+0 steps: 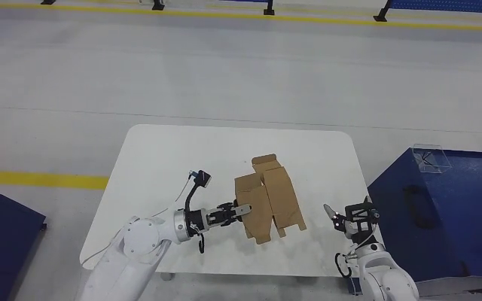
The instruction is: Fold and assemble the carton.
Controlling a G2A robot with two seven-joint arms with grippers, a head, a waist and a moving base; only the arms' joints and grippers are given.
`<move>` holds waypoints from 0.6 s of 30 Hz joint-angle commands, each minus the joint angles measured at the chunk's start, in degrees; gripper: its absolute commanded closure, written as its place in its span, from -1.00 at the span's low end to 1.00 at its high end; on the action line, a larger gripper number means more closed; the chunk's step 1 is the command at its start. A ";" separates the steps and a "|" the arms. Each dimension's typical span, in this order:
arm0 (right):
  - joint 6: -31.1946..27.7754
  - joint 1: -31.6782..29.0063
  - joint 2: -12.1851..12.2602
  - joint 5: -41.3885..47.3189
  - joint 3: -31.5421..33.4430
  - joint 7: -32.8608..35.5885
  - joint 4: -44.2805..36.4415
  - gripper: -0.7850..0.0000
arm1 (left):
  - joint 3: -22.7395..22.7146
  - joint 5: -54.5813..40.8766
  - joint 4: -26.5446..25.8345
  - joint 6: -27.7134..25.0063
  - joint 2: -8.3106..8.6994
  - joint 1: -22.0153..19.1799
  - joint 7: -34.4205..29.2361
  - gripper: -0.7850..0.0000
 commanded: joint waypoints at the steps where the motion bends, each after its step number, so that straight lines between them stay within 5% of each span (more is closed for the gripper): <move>1: 0.01 0.37 -0.11 2.06 0.14 -0.53 -0.65 -1.00 | 0.00 0.00 0.00 0.00 0.00 0.00 0.00 1.00; 9: -7.51 1.04 -0.36 36.43 4.42 21.41 -9.16 -1.00 | -5.06 -2.52 2.26 -6.16 1.52 4.87 -4.70 1.00; 18: -4.93 12.39 1.60 78.89 8.67 67.78 -3.19 -1.00 | -6.67 -9.18 3.65 -11.68 2.63 7.60 -13.95 1.00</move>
